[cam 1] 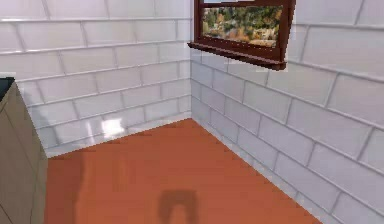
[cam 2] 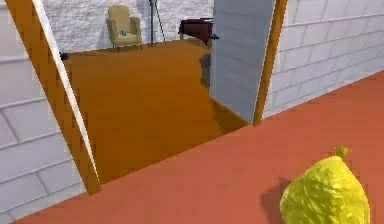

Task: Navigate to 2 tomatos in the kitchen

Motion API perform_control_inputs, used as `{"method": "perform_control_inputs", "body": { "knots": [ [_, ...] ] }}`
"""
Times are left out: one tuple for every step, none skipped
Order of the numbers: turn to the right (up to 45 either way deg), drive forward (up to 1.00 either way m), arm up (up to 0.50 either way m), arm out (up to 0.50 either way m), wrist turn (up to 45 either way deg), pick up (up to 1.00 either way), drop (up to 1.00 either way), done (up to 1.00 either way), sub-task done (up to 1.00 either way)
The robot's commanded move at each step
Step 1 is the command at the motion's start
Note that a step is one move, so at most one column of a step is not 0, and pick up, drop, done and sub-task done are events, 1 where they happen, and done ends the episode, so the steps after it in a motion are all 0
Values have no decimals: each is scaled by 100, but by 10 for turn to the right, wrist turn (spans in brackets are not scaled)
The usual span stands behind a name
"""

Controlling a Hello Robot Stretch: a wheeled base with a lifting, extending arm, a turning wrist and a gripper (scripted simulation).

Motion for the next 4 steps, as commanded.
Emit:
{"method": "perform_control_inputs", "body": {
  "knots": [
    [-210,0,0,0,0,0,0,0,0],
    [0,90,0,0,0,0,0,0,0],
    [-450,0,0,0,0,0,0,0,0],
    [0,0,0,0,0,0,0,0,100]
  ]
}}
